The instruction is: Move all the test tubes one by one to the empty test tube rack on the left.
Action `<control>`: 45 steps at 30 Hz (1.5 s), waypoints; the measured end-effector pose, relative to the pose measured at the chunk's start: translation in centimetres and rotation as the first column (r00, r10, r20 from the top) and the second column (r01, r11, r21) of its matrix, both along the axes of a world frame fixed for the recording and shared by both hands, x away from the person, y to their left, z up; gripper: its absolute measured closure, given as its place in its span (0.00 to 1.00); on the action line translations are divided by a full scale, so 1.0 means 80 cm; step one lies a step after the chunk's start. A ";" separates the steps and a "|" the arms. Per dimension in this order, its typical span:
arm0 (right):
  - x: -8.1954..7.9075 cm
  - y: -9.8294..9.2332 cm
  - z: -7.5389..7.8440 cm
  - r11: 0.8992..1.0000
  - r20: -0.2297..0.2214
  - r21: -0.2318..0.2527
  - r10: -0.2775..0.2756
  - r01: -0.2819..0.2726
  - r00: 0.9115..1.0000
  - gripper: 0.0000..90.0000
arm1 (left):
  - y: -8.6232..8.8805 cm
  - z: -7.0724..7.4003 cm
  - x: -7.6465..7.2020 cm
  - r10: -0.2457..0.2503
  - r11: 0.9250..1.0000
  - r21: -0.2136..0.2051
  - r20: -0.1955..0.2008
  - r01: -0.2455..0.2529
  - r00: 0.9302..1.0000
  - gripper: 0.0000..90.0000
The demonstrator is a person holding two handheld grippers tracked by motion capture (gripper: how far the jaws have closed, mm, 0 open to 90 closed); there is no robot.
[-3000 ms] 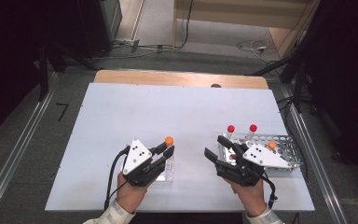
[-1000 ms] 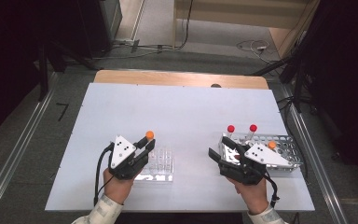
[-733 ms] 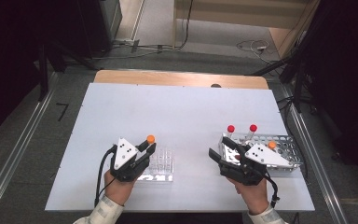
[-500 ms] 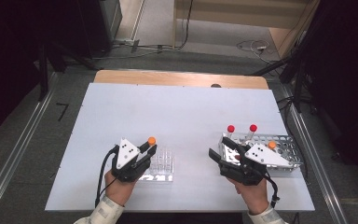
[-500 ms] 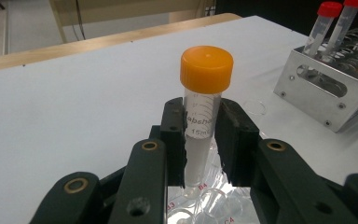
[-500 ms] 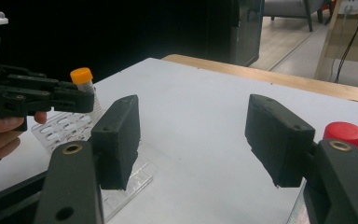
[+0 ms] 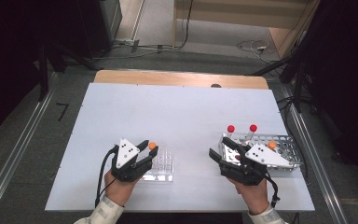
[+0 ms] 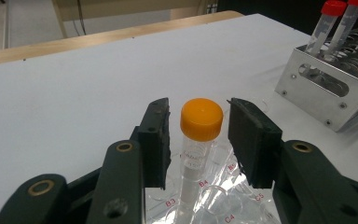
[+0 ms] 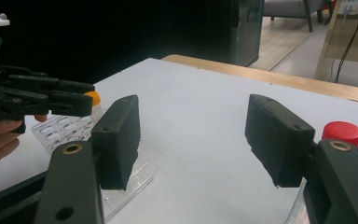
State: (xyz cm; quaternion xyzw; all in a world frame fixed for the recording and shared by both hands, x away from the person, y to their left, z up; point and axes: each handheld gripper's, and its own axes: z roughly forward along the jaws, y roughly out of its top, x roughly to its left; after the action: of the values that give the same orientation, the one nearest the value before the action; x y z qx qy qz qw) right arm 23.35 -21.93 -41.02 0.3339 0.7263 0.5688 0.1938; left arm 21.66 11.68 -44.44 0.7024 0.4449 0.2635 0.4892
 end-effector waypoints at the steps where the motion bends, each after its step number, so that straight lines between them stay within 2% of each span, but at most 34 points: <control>1: 0.000 0.000 0.000 1.000 0.000 0.000 0.001 -0.001 1.000 0.38 | 0.000 0.000 0.000 0.002 1.000 -0.002 0.001 -0.002 1.000 0.63; 5: 0.000 -0.001 0.000 1.000 0.003 -0.001 0.001 -0.001 1.000 0.38 | 0.000 0.001 -0.001 -0.004 1.000 -0.002 0.002 0.004 1.000 0.59; 12: -0.001 -0.008 0.000 1.000 0.005 -0.010 -0.015 0.015 1.000 0.38 | 0.001 0.004 -0.003 -0.002 0.999 -0.034 0.012 0.002 1.000 0.50; 21: -0.002 -0.035 -0.002 0.997 0.005 -0.023 -0.074 0.074 0.997 0.38 | 0.002 0.007 -0.003 0.051 0.997 -0.056 0.013 -0.050 0.999 0.27; 24: -0.003 -0.047 -0.003 0.994 0.012 -0.028 -0.103 0.103 0.995 0.38 | 0.002 0.008 -0.003 0.057 0.997 -0.057 0.022 -0.055 0.998 0.25; 35: -0.003 -0.095 -0.005 0.976 0.020 -0.027 -0.215 0.215 0.976 0.38 | 0.001 0.008 -0.004 0.061 0.997 -0.055 0.033 -0.060 0.998 0.24; 41: -0.002 -0.117 -0.007 0.962 0.017 -0.024 -0.272 0.273 0.962 0.38 | 0.001 0.008 -0.004 0.064 0.997 -0.054 0.033 -0.063 0.997 0.23; 45: 0.003 -0.127 -0.009 0.950 0.031 -0.034 -0.309 0.310 0.951 0.38 | 0.001 0.008 -0.004 0.063 0.997 -0.051 0.031 -0.061 0.998 0.23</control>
State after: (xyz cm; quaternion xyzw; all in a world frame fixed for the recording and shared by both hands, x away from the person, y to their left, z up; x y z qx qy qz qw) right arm 23.57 -32.06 -41.75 0.4326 0.6732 0.5216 0.2961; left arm 21.35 11.74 -43.83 0.6714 0.4649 0.2787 0.5054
